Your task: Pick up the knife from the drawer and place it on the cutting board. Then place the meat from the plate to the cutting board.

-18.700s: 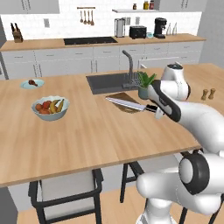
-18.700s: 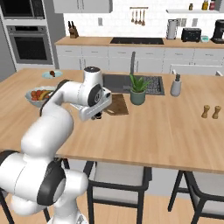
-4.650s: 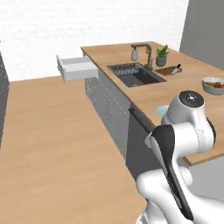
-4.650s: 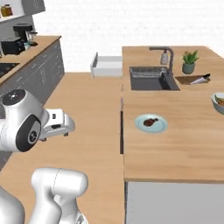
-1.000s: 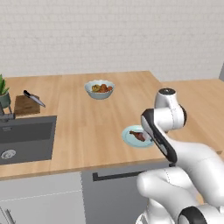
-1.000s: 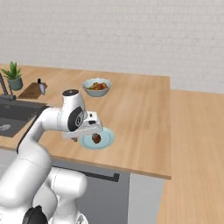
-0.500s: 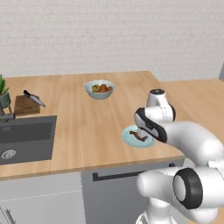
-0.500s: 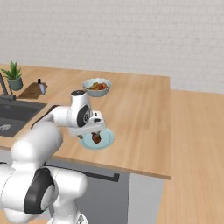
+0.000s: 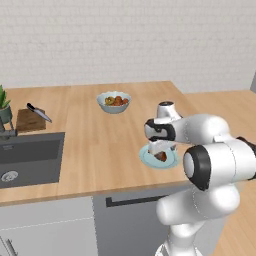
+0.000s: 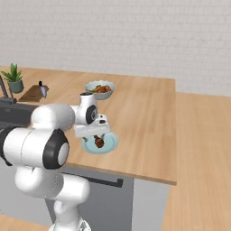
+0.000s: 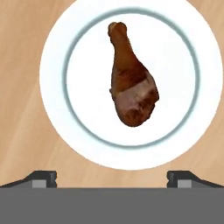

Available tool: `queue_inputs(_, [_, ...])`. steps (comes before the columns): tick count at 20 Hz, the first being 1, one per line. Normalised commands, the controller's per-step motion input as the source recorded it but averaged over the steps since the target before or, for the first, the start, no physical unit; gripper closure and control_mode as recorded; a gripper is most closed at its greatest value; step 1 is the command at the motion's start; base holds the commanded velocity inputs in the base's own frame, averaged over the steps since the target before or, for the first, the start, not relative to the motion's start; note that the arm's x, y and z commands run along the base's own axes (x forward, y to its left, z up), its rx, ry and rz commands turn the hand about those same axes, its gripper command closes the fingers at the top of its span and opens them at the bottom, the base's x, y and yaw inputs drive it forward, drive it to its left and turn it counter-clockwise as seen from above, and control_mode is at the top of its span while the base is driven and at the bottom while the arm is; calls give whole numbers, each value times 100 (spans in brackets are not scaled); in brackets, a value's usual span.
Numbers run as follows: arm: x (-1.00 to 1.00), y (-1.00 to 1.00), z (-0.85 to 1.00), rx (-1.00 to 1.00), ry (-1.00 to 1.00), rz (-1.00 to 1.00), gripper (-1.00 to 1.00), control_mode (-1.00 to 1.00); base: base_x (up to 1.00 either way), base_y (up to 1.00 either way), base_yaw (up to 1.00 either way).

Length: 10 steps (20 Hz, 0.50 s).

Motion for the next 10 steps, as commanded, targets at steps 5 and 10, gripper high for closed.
queue_inputs(5, [48,0,-40,0,9,0,-100,-100,0,0,0])
queue_inputs(10, [39,0,-50,0,4,0,-100,-100,0,0,0])
